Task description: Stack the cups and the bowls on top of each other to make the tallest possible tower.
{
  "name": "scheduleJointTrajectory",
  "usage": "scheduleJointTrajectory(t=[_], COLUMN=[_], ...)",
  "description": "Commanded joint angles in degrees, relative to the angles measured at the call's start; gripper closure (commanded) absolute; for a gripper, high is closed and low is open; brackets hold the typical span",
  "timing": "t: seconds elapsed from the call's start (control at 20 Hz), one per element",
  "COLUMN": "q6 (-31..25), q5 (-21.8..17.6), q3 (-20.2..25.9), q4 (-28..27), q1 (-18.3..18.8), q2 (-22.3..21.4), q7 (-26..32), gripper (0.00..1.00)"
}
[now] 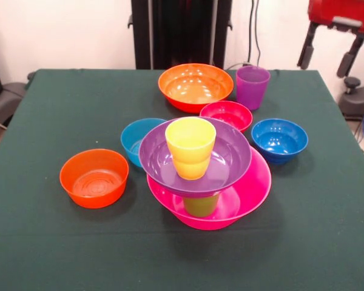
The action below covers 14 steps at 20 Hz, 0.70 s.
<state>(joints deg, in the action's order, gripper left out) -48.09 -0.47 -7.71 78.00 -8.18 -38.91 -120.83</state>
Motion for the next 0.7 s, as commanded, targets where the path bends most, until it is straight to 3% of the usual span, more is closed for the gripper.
scheduleJointTrajectory(t=[0.05,0.7], q6=[4.1,6.4], q5=[-0.4,2.4], q3=[1.1,-0.9], q4=[2.5,2.2], q1=[-0.4,-3.6], q2=[6.8,9.9], q7=[-11.0,-13.9], gripper=[0.00,0.00])
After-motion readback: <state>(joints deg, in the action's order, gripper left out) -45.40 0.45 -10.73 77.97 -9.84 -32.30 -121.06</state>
